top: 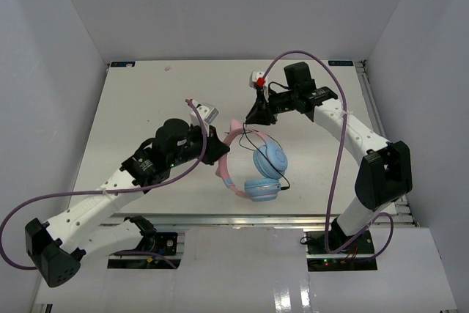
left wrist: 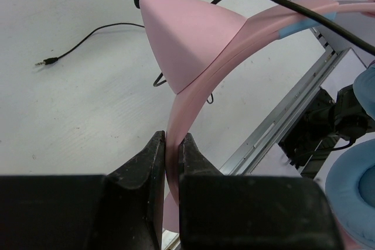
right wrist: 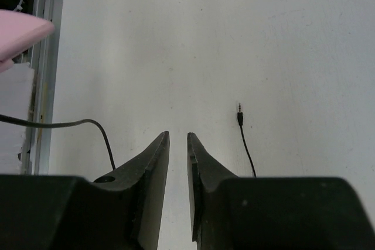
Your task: Wrap the headphones
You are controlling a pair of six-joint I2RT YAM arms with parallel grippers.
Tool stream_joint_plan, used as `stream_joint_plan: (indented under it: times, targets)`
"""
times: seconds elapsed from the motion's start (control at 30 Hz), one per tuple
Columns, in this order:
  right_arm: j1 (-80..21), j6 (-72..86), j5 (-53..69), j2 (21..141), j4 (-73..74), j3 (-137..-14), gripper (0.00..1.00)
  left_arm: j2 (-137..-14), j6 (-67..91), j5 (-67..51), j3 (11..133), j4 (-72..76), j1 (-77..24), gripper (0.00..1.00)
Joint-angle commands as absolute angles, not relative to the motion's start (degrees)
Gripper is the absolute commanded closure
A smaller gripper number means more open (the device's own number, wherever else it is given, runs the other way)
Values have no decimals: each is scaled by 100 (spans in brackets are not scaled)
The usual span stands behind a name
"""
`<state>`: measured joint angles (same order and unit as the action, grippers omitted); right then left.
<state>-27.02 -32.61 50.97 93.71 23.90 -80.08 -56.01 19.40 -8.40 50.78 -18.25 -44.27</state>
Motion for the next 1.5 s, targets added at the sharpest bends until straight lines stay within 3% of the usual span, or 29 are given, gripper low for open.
stream_joint_plan:
  times: [0.0,0.2,0.3,0.37,0.5,0.53,0.63,0.83,1.03,1.33,1.47]
  targets:
    - [-2530,-2988,5955,9383,2324,-8024,79,-5412,2177,-875,5621,-2004,-4442,100]
    - [-2516,-2579,6547,9407,2050,-7745,80,-5408,2268,-763,5903,-2444,-4447,100]
    - [-2511,-2455,6383,9343,1898,-7553,48,-5435,2297,-563,6146,-2772,-4447,100]
    - [-2471,-2503,6228,9299,1898,-7523,38,-5457,2328,-469,6254,-2918,-4447,100]
    - [-2252,-2762,6191,9039,1898,-7378,5,-5523,2412,-239,6527,-3480,-4447,100]
    - [-2239,-2875,6311,8968,1898,-7318,2,-5514,2431,-220,6553,-3560,-4447,100]
    - [-2260,-3142,6787,8715,1653,-6803,10,-5485,2463,-159,6575,-3668,-4447,100]
    - [-2851,-2611,6625,8129,-110,-5432,10,-5583,2529,-215,6738,-3700,-4447,100]
    - [-3216,-1919,5854,8248,-1481,-4886,10,-5642,2576,-247,6926,-3701,-4447,100]
    - [-3436,-1555,5185,8648,-2373,-4693,0,-5607,2672,-273,7005,-3726,-4447,100]
    - [-3489,-1581,5422,8717,-2175,-4702,32,-5625,2680,-126,7073,-3786,-4448,100]
